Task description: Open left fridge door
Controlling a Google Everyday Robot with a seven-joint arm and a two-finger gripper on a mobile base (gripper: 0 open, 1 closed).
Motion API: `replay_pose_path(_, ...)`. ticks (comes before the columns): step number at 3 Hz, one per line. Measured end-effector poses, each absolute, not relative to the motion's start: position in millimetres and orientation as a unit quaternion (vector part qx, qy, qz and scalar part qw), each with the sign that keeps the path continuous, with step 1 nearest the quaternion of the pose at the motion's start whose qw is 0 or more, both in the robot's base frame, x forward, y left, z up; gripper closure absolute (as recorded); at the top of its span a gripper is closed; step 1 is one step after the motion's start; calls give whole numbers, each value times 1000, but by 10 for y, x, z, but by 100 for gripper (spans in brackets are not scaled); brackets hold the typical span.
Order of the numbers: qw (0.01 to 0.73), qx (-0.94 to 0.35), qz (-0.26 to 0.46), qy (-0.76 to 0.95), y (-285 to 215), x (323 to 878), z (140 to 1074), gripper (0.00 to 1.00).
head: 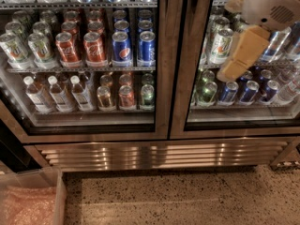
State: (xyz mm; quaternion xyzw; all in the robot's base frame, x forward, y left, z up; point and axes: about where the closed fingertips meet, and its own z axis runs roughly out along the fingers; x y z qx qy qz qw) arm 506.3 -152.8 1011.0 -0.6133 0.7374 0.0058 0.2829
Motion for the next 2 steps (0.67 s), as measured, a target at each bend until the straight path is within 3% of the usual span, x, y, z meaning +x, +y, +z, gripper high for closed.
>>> replay_pose_path(2,306,-601,9,738,-1531,5080,10184,0)
